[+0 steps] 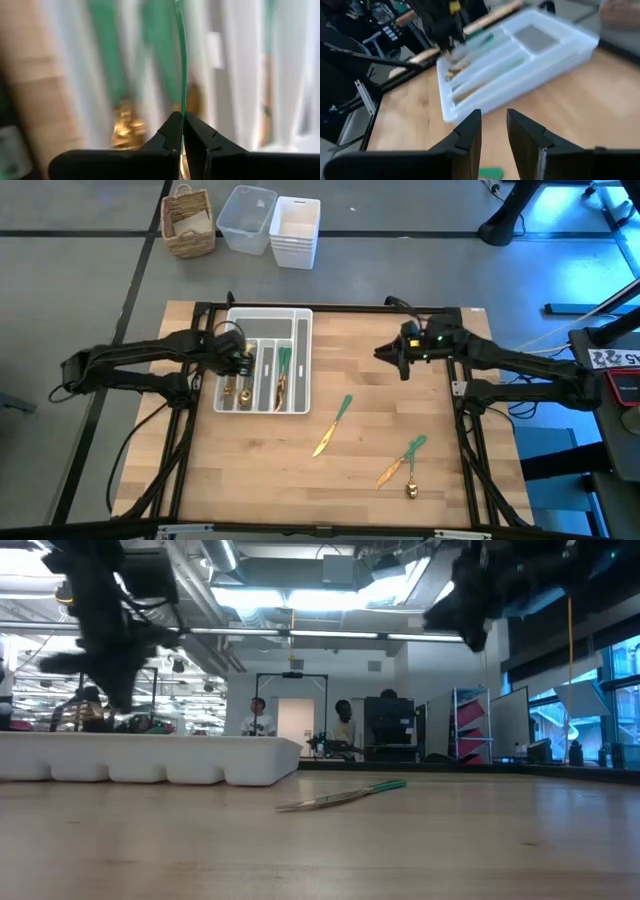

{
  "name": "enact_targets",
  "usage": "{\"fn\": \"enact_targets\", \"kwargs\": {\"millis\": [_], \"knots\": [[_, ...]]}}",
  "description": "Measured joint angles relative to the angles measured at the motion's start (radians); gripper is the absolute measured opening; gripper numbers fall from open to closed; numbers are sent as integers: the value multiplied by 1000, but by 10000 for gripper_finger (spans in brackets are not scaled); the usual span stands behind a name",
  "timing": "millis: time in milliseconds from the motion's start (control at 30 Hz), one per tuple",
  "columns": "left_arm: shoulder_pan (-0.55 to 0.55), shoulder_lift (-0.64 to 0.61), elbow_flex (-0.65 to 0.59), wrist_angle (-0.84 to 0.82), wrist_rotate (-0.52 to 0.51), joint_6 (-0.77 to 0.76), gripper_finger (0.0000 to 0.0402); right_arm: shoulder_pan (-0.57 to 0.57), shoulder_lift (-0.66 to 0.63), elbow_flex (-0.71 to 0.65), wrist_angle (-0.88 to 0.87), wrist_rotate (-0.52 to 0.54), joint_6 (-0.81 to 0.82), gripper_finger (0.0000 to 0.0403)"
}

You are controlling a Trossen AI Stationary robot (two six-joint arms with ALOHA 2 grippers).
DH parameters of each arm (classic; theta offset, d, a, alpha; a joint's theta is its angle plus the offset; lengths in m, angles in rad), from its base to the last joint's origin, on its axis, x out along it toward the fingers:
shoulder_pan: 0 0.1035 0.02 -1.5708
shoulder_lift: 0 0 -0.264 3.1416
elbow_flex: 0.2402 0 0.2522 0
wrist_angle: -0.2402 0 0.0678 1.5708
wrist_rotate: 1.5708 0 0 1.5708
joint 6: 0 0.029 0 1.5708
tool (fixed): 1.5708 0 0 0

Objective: Sort silverware
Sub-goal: Put the green fork into the white silverware tray

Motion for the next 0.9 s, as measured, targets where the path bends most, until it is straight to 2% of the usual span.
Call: {"fn": "enact_targets", "kwargs": {"millis": [133,200,433,600,900], "knots": [[0,-35,-1,-148,-63,-125,2,40,30,-56,4,-4,17,95],[0,-34,-10,-164,-92,-151,3,68,46,-60,9,7,17,95],[0,6,-101,25,-118,-116,4,142,94,-61,11,46,-8,95],[1,47,-126,56,-137,-49,8,182,108,-61,8,47,-11,95],[1,47,-125,62,-139,-57,93,204,108,-61,8,47,-11,95]]}}
